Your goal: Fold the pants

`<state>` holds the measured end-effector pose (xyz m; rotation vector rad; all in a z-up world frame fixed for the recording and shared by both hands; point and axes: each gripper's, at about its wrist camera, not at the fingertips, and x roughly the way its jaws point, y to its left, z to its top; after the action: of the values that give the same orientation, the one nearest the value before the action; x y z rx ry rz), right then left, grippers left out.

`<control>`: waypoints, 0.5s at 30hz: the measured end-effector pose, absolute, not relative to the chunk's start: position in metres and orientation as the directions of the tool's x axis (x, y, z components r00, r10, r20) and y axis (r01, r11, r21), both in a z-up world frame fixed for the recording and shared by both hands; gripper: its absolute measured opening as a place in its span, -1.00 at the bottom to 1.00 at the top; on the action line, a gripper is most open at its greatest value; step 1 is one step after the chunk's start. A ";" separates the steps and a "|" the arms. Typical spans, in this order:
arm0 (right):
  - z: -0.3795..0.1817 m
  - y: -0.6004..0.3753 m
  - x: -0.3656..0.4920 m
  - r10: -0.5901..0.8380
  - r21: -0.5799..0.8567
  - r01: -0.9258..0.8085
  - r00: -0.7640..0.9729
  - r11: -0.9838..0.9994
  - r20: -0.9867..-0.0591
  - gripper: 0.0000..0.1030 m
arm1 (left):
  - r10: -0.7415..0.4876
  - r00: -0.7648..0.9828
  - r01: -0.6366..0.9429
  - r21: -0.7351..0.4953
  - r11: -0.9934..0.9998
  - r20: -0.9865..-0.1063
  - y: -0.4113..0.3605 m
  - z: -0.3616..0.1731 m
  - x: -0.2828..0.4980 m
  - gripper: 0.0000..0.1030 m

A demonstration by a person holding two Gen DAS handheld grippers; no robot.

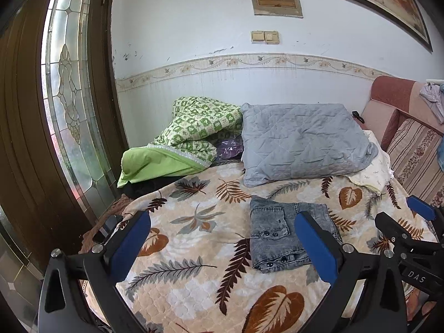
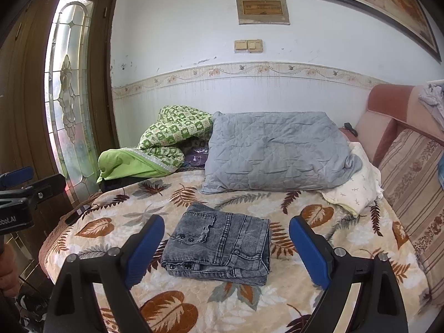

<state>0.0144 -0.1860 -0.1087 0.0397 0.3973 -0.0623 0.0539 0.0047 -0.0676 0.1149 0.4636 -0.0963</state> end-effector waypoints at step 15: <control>-0.108 -0.165 0.024 -0.067 -0.017 0.065 0.911 0.998 -0.407 0.81 | -0.100 0.886 0.140 0.056 0.988 -0.453 0.024 -0.074 0.066 1.00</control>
<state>0.0244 -0.1649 -0.1081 -0.0028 0.4193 -0.0680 0.0657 0.0243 -0.0741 0.0884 0.4664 -0.1251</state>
